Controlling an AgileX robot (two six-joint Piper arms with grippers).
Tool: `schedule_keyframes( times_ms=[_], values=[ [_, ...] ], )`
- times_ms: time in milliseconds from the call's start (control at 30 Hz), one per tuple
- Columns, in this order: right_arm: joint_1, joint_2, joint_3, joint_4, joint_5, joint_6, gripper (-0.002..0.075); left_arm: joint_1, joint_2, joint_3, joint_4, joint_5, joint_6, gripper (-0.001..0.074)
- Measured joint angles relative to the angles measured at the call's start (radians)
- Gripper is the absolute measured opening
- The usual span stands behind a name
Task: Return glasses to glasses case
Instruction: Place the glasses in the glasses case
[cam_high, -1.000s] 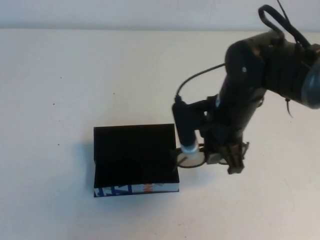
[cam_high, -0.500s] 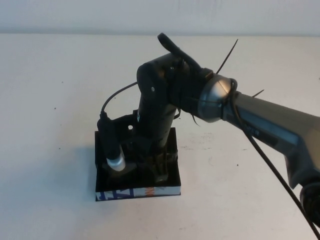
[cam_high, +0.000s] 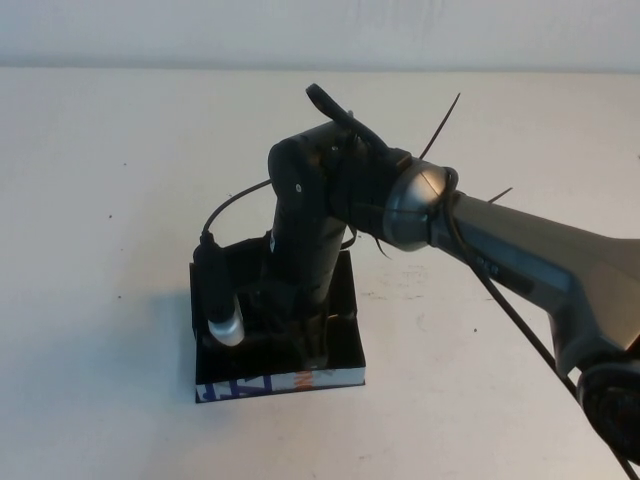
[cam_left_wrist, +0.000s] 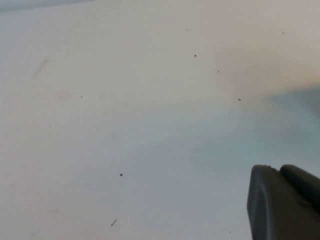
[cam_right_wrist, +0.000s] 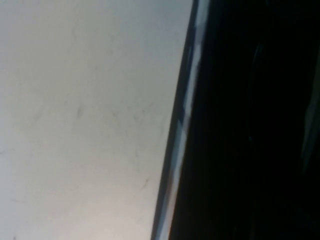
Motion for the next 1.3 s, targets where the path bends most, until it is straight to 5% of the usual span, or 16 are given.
schedule_keyframes(
  times_ms=[1300],
  values=[
    [0.009, 0.044, -0.027, 0.007, 0.000, 0.119, 0.0071, 0.000, 0.000, 0.000, 0.000, 0.000, 0.000, -0.0001]
  ],
)
